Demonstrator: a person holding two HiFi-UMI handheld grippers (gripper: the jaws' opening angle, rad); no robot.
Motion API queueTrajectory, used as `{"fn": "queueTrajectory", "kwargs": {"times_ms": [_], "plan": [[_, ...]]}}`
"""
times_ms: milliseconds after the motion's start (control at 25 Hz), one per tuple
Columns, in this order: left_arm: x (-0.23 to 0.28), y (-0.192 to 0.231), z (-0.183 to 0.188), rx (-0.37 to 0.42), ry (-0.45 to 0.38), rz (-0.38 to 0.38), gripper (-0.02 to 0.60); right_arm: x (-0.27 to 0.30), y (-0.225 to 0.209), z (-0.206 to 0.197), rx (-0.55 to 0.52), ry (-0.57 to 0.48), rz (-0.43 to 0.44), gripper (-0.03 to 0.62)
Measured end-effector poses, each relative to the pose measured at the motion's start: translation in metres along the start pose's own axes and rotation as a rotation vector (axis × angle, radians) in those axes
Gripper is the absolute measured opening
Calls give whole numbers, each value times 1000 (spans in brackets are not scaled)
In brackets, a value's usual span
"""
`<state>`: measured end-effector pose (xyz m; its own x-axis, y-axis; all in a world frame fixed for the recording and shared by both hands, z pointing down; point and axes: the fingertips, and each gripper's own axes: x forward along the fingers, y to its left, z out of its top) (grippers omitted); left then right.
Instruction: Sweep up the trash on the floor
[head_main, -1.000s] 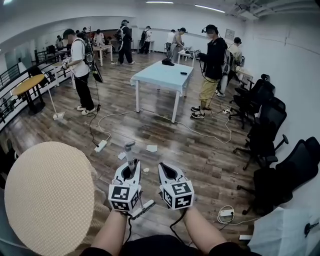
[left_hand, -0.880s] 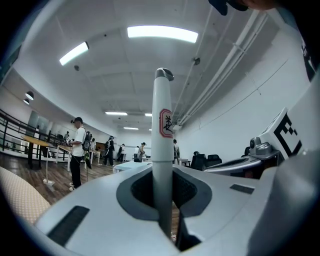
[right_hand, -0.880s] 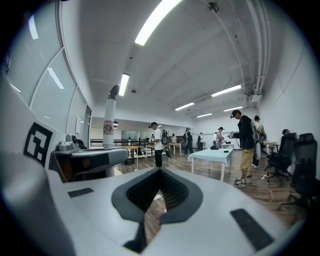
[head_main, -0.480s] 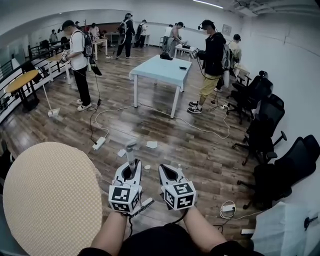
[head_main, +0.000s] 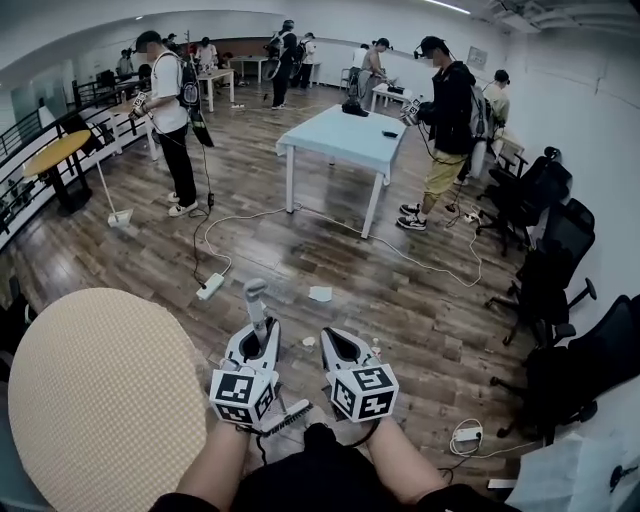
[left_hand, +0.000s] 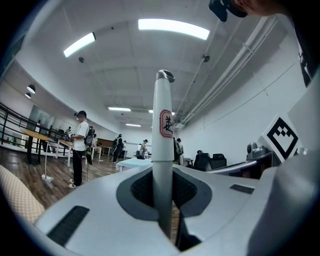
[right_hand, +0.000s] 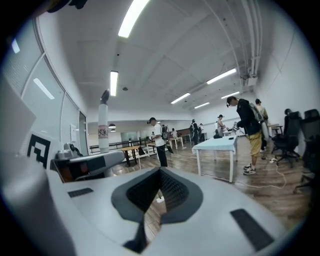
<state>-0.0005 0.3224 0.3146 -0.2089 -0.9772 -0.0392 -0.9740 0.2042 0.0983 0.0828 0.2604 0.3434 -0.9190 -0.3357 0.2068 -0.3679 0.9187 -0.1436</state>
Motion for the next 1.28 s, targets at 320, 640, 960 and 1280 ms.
{"fn": "queueTrajectory", "kwargs": {"times_ms": [320,640,960,1280], "plan": [[86,48,19,37,-2,71,29,97,-54,43,-10,-12,88,12],[177,79,32,117,-6,120,28,167,-128,48,4,46,117,12],[248,122,34,150,5,174,28,211,-195,48,40,86,109,12],[320,178,30,143,4,188,26,258,-243,48,57,141,40,12]]}}
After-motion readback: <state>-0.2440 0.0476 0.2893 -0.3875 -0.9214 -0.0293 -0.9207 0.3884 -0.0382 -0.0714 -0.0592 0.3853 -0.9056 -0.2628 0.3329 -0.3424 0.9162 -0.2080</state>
